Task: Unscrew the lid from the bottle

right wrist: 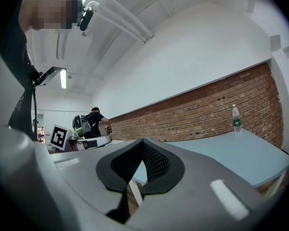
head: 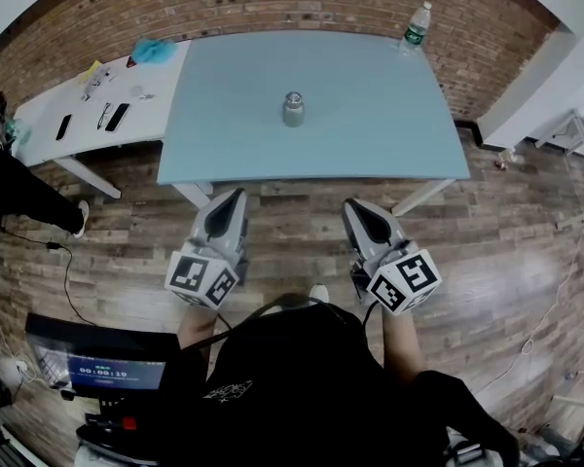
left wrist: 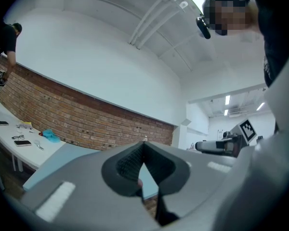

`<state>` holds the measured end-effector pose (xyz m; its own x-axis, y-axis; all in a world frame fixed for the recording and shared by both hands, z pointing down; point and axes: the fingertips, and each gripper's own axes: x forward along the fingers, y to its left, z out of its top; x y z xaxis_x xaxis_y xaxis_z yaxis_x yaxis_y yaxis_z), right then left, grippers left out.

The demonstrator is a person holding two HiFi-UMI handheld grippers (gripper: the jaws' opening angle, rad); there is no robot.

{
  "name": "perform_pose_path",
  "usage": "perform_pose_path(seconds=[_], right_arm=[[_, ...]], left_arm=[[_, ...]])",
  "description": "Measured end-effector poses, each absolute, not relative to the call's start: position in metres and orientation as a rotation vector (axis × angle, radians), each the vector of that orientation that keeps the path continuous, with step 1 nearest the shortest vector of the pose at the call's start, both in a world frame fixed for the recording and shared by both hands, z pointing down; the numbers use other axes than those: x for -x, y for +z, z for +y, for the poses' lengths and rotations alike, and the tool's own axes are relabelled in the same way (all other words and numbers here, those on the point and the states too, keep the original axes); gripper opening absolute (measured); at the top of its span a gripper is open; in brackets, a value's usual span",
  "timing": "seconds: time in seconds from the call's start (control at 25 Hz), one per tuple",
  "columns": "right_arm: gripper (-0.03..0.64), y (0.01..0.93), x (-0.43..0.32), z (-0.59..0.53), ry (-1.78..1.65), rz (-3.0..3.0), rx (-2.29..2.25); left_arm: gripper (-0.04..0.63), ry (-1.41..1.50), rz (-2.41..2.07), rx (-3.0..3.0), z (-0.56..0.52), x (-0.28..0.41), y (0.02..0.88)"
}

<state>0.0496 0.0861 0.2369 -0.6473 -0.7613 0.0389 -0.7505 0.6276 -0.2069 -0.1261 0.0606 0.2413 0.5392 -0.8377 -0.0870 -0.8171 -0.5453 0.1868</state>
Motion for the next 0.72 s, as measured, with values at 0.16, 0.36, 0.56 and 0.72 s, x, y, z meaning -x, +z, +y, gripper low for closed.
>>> perform_pose_path(seconds=[0.16,0.36,0.56,0.72], right_arm=[[0.002,0.237,-0.055,0.075,-0.328,2.797,1.279],[0.002,0.232,-0.070,0.062,-0.314,2.798,1.262],[0.002,0.237,-0.089,0.049,-0.329,2.814,1.225],[0.002,0.239,-0.096,0.041,-0.345,2.829,1.190]], left_arm=[[0.000,-0.251,-1.445,-2.639,0.048,0.120,0.238],[0.000,-0.252,-1.460,-2.639,0.039,0.105,0.235],[0.000,-0.238,-1.492,-2.623,0.031,0.085,0.238],[0.000,-0.223,-1.526,-2.603,0.026,0.079,0.239]])
